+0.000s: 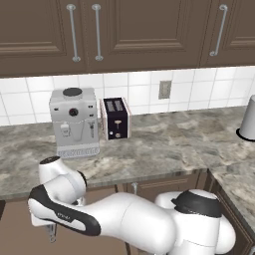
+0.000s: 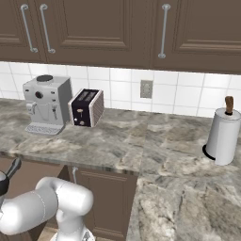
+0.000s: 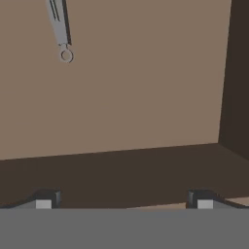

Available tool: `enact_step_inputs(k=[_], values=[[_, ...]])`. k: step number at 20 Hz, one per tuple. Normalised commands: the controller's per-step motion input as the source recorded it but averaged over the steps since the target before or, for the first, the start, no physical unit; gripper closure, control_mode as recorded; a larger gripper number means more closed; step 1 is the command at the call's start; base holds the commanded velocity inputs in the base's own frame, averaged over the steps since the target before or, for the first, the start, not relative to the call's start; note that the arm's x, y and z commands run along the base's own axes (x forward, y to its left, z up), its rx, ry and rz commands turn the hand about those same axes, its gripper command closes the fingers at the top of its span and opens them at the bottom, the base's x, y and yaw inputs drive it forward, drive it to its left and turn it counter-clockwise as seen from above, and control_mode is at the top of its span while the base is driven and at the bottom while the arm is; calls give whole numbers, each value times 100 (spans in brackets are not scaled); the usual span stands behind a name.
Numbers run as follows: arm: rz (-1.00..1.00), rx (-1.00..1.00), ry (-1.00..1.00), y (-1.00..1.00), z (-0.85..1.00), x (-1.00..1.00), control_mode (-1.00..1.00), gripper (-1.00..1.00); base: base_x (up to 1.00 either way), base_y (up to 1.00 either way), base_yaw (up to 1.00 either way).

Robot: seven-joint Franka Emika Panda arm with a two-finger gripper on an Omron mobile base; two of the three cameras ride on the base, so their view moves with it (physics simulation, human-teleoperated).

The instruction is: Take the tongs from the drawer on the left and place them on the dining counter next to the tray containing the hot dog.

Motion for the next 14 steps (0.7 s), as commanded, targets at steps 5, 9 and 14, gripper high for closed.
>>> enact_step_inputs(k=[5, 9, 14], values=[[0, 0, -1, -5, -7, 24, -100, -100, 0, 0, 0], [0, -1, -4, 0, -21, 27, -100, -100, 0, 0, 0], [0, -1, -3, 0, -23, 29, -100, -100, 0, 0, 0]])
